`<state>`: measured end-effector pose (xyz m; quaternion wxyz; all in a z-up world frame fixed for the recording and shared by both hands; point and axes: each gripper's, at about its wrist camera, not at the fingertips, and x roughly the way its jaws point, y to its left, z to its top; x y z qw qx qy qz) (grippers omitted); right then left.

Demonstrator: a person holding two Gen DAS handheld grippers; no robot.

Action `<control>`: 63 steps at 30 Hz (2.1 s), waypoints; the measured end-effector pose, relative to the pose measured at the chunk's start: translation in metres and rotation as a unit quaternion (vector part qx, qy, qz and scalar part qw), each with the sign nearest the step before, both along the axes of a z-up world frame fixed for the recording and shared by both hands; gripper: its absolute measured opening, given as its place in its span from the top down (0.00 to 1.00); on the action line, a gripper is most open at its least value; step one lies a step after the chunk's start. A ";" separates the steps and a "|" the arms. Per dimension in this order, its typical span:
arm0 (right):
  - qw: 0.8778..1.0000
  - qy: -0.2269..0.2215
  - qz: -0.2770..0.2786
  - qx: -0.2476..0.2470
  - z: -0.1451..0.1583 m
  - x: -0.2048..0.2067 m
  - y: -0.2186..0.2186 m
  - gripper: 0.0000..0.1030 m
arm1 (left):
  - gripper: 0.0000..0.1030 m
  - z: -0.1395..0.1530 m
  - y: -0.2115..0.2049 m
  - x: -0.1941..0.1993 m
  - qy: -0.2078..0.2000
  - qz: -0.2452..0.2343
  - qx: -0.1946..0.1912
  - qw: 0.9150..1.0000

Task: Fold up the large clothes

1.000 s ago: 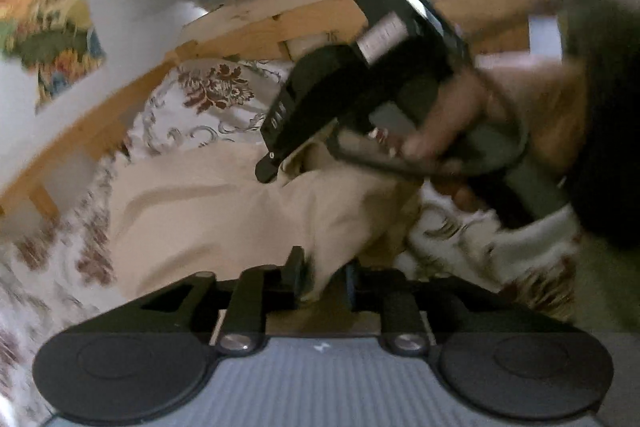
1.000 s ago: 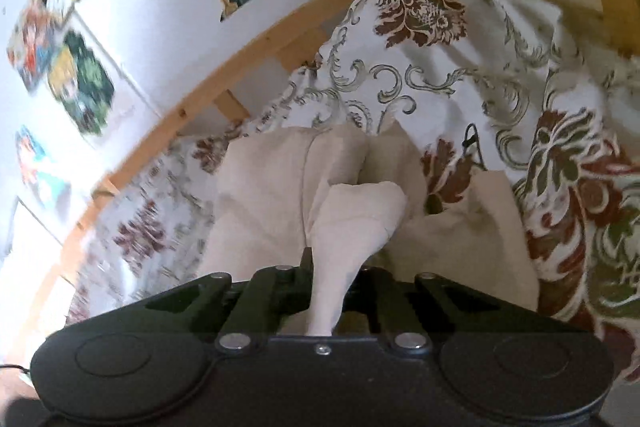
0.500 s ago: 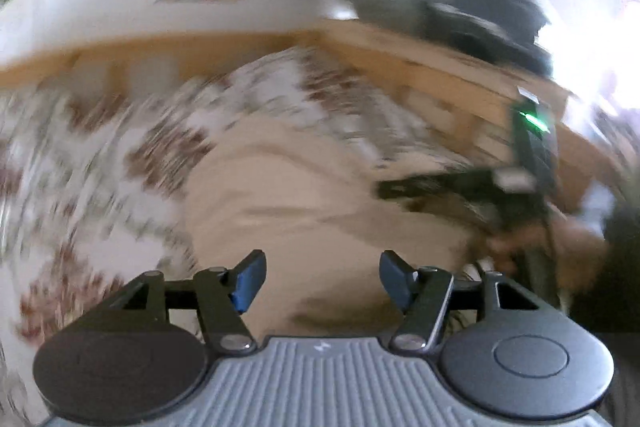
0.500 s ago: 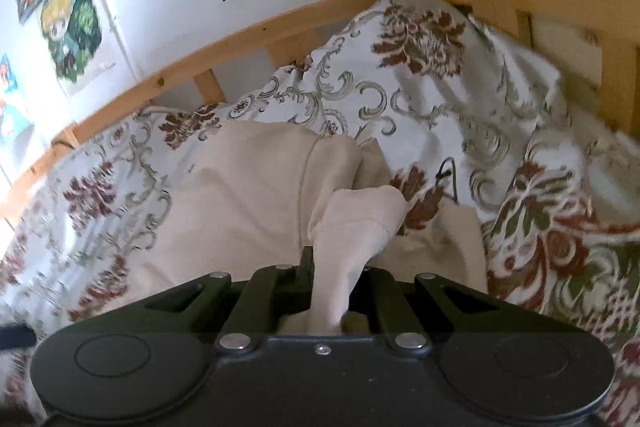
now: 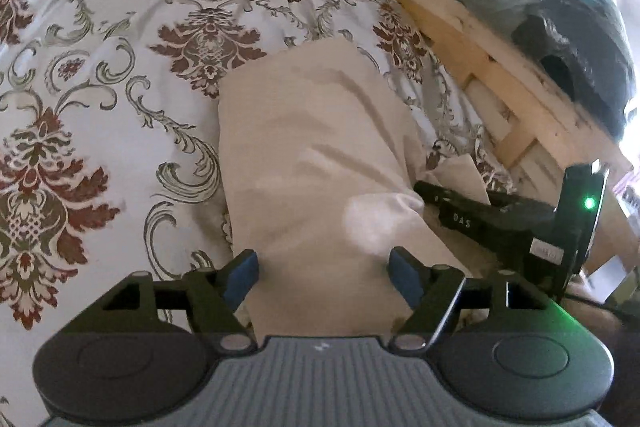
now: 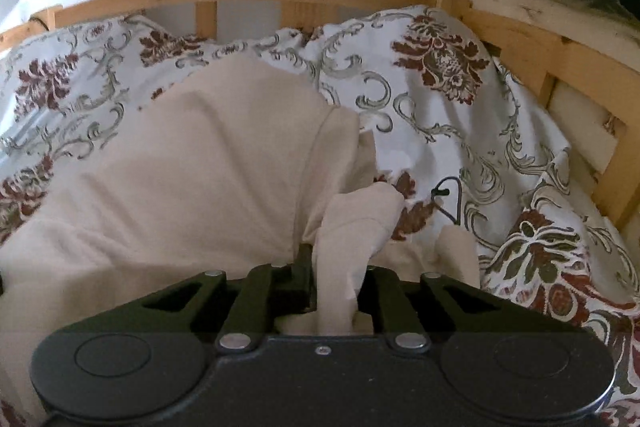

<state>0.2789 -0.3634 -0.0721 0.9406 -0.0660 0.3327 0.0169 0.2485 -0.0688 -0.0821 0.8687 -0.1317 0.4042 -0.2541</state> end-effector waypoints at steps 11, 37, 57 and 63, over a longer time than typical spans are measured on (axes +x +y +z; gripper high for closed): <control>0.996 -0.064 -0.063 0.013 0.031 -0.022 -0.007 0.40 | 0.24 -0.002 0.002 0.007 0.011 0.021 -0.003 1.000; 0.998 -0.057 -0.009 0.033 0.003 0.031 0.005 0.23 | 0.14 -0.022 0.014 0.018 0.034 0.045 -0.069 0.996; 0.994 -0.004 -0.039 0.104 -0.009 0.051 -0.011 0.24 | 0.12 -0.048 0.029 0.027 0.077 0.032 -0.138 0.987; 0.971 -0.011 -0.127 0.204 0.039 0.002 -0.046 0.07 | 0.07 -0.041 0.022 0.027 0.078 0.041 -0.103 0.991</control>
